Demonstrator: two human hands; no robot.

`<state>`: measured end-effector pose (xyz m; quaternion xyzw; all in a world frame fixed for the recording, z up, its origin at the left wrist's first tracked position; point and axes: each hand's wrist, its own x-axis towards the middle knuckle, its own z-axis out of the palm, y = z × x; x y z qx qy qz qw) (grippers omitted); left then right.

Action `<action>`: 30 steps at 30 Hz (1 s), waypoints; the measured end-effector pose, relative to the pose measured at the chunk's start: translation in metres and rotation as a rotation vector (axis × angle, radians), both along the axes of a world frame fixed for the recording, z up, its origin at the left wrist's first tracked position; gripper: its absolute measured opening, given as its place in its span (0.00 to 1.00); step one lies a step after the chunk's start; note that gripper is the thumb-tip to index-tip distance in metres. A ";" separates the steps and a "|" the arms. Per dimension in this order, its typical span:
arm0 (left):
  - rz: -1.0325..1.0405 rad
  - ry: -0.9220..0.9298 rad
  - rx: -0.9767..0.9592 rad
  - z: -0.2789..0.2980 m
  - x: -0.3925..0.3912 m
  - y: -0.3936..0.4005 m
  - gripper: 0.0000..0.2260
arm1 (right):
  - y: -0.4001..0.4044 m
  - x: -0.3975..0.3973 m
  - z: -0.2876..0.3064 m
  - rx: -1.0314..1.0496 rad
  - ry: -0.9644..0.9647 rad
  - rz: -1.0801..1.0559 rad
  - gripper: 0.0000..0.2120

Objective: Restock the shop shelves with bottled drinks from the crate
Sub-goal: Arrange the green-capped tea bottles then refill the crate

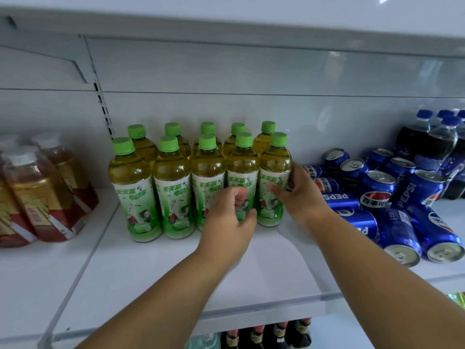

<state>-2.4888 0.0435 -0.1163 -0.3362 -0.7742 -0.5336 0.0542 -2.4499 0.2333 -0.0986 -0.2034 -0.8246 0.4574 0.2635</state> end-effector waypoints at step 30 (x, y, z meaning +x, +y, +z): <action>-0.013 -0.064 0.128 0.001 0.011 -0.027 0.15 | -0.060 0.032 -0.008 0.203 0.013 -0.231 0.29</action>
